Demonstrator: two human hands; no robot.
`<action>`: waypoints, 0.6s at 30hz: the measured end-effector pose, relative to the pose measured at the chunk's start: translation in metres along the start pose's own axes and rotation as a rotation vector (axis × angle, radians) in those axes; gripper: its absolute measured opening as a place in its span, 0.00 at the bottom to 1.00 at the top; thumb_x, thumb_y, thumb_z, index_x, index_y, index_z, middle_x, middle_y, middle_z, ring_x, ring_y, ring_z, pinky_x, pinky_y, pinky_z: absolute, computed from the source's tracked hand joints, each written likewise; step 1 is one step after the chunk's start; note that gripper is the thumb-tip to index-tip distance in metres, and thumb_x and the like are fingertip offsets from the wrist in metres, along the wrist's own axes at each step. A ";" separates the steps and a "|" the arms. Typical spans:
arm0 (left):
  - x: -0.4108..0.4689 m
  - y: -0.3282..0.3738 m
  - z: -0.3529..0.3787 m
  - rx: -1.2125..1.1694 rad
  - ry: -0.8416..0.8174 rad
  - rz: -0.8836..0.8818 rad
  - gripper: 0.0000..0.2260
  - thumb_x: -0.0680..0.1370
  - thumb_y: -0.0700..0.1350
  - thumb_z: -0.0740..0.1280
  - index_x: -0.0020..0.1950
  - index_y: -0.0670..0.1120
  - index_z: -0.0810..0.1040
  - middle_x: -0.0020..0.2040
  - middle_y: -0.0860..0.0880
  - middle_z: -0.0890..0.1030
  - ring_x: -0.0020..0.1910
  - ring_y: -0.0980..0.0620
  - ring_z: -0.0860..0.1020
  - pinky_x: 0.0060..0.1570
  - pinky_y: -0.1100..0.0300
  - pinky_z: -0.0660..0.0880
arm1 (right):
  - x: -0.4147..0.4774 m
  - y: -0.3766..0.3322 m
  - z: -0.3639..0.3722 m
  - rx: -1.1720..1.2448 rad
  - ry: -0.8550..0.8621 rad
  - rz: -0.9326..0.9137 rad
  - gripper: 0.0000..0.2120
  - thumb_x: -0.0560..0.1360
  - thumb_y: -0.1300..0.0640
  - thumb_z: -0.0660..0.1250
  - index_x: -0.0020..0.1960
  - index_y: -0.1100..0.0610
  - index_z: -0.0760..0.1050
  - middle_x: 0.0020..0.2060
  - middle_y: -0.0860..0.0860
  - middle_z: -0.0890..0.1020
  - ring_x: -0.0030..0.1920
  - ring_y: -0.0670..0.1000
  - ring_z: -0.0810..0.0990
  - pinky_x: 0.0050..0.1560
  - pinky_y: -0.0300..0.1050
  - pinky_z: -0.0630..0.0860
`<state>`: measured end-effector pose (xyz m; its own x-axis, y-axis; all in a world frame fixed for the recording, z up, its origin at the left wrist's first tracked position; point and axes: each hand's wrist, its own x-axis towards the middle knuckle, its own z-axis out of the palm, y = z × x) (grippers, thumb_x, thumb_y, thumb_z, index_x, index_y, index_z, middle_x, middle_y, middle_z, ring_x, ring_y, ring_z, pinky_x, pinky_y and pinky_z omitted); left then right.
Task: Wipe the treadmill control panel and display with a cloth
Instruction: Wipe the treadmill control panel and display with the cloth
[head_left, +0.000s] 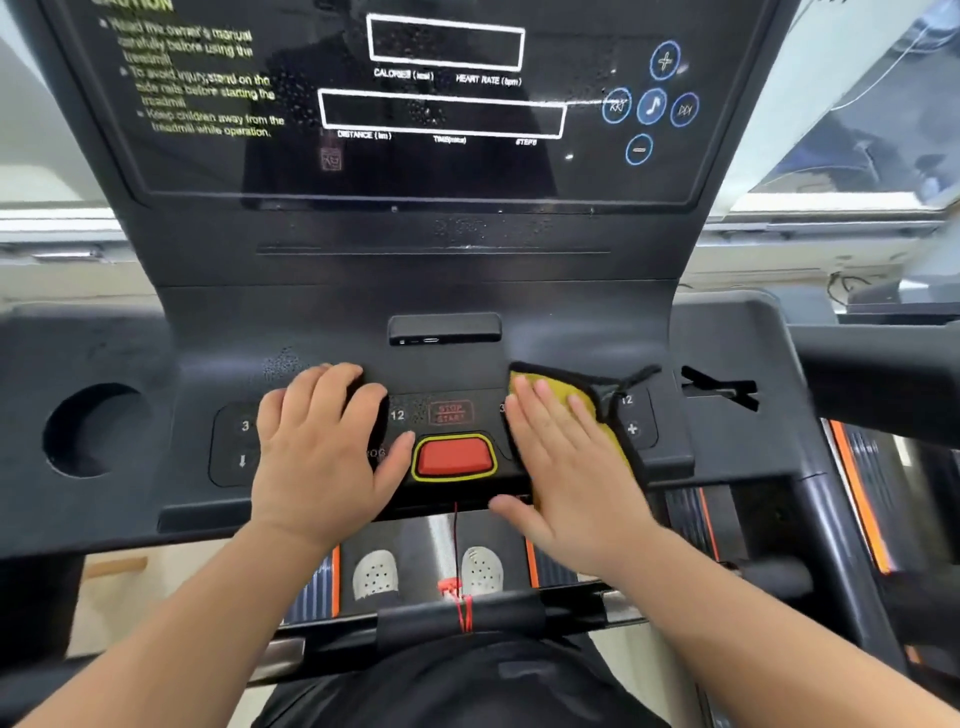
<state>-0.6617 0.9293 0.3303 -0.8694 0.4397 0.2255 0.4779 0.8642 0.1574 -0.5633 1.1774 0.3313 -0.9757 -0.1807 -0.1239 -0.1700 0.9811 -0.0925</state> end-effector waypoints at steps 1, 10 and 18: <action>-0.001 -0.001 0.000 -0.004 0.006 0.000 0.21 0.75 0.60 0.63 0.55 0.44 0.81 0.61 0.42 0.78 0.63 0.37 0.73 0.60 0.41 0.66 | -0.002 0.010 -0.001 -0.019 0.013 0.041 0.45 0.81 0.29 0.40 0.82 0.63 0.54 0.83 0.58 0.51 0.83 0.59 0.48 0.79 0.64 0.53; -0.002 -0.002 0.001 -0.006 0.016 -0.005 0.20 0.75 0.59 0.65 0.56 0.44 0.80 0.61 0.42 0.78 0.63 0.37 0.73 0.61 0.41 0.66 | 0.050 0.005 -0.021 0.038 0.013 0.556 0.54 0.73 0.24 0.29 0.82 0.64 0.46 0.81 0.68 0.43 0.80 0.73 0.43 0.77 0.73 0.45; -0.002 0.000 0.002 0.009 0.013 -0.020 0.22 0.75 0.59 0.64 0.56 0.43 0.81 0.62 0.42 0.78 0.64 0.38 0.72 0.62 0.41 0.65 | 0.021 -0.006 -0.002 0.018 0.049 0.098 0.48 0.79 0.27 0.44 0.82 0.65 0.46 0.82 0.64 0.46 0.82 0.64 0.43 0.80 0.65 0.51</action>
<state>-0.6602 0.9286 0.3282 -0.8768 0.4196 0.2347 0.4597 0.8747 0.1534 -0.5830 1.1680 0.3312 -0.9932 -0.0800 -0.0849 -0.0714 0.9924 -0.1005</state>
